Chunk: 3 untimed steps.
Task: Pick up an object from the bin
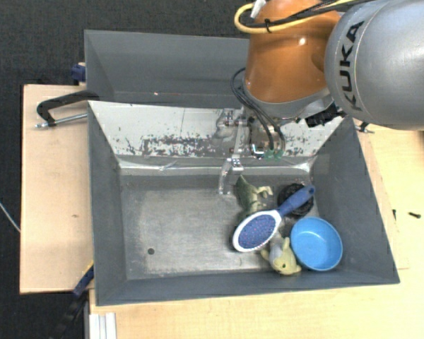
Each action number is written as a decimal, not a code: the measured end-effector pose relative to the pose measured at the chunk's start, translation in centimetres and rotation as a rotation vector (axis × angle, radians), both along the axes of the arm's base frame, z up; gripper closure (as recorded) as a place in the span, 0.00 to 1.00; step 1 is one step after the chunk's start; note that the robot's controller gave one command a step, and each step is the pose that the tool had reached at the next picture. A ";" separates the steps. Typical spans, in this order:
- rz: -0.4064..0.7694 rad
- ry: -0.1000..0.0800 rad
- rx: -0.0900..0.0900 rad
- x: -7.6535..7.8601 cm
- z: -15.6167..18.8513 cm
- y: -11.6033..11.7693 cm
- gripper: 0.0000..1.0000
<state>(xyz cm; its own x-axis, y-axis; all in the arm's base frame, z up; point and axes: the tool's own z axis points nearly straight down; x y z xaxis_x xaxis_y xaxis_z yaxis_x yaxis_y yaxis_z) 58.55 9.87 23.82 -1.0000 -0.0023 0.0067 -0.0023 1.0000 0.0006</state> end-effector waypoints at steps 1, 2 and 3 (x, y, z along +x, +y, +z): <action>0.317 -0.003 0.000 -2.3 -9.2 -7.4 0.00; 0.770 0.001 0.000 -7.6 -16.0 -10.7 0.00; 0.770 -0.008 0.002 -7.5 -16.2 -10.5 1.00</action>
Offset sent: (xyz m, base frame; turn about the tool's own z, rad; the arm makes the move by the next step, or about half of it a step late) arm -0.0226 -0.0733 -0.0910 -0.3202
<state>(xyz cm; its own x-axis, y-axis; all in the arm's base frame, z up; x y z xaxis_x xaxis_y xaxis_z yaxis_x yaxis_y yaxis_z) 51.05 -0.62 7.64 -0.7164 -0.6977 -0.0010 -0.6977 0.7164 -0.0009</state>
